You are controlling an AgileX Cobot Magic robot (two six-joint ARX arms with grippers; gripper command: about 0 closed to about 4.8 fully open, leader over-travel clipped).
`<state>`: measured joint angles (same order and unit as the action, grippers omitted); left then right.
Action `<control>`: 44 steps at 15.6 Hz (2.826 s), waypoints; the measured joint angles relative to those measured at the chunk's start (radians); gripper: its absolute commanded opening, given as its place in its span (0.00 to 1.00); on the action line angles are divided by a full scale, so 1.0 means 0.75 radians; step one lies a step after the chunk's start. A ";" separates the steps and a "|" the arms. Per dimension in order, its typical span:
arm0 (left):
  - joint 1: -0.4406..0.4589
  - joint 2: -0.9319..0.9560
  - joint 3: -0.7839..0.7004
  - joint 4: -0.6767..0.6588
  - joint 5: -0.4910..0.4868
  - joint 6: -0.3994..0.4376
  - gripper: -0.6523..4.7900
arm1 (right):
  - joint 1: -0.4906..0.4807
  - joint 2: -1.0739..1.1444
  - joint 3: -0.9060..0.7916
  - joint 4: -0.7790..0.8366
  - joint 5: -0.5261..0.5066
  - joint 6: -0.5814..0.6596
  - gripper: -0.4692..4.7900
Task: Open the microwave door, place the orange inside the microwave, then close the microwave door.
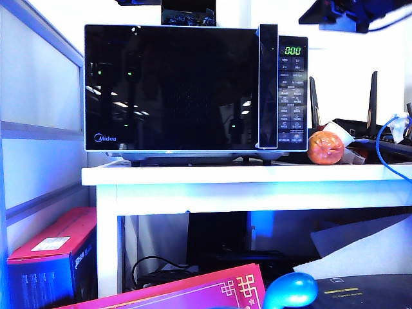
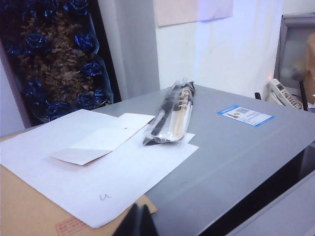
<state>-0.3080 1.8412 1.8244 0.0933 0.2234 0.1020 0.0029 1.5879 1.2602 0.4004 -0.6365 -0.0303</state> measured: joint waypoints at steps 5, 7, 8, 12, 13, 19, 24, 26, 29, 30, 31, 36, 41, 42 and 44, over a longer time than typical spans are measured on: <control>-0.001 0.000 0.000 0.000 0.003 -0.007 0.11 | 0.030 0.127 0.001 0.092 -0.194 0.028 0.72; -0.002 0.000 0.000 0.000 0.006 -0.008 0.11 | 0.039 0.179 0.013 0.159 -0.205 0.071 0.72; 0.000 0.000 0.000 -0.001 0.006 -0.008 0.11 | 0.041 0.210 0.047 0.168 -0.225 0.089 0.72; -0.001 0.000 0.000 0.001 0.007 -0.008 0.11 | 0.077 0.287 0.163 0.168 -0.333 0.137 0.72; 0.000 0.000 0.000 0.000 0.010 -0.012 0.11 | 0.079 0.287 0.168 0.167 -0.339 0.140 0.72; -0.001 -0.002 0.007 0.003 0.036 -0.072 0.11 | 0.087 0.287 0.168 0.143 -0.525 0.211 0.72; -0.001 -0.016 0.015 0.023 0.051 -0.098 0.11 | 0.088 0.285 0.167 0.148 -0.643 0.284 0.72; -0.001 -0.016 0.015 0.022 0.051 -0.098 0.11 | 0.087 0.282 0.167 0.149 -0.687 0.316 0.72; -0.001 -0.016 0.015 0.022 0.051 -0.098 0.11 | 0.090 0.276 0.166 0.143 -0.715 0.323 0.72; -0.001 -0.016 0.015 0.022 0.051 -0.098 0.11 | 0.090 0.269 0.165 0.135 -0.724 0.327 0.73; -0.001 -0.016 0.015 0.022 0.051 -0.099 0.11 | 0.090 0.258 0.162 0.116 -0.733 0.333 0.72; -0.001 -0.016 0.015 0.035 0.051 -0.099 0.11 | 0.104 0.218 0.157 0.037 -0.801 0.392 0.72; -0.001 -0.016 0.015 0.041 0.050 -0.099 0.11 | 0.131 0.213 0.154 0.038 -0.886 0.464 0.72; -0.001 -0.016 0.015 0.041 0.051 -0.099 0.11 | 0.131 0.209 0.154 0.036 -0.888 0.473 0.72; -0.001 -0.016 0.015 0.063 0.050 -0.113 0.11 | 0.137 0.194 0.151 0.021 -0.887 0.479 0.72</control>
<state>-0.3084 1.8294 1.8359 0.1402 0.2611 0.0174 0.1059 1.7332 1.3731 0.4160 -1.3014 0.3290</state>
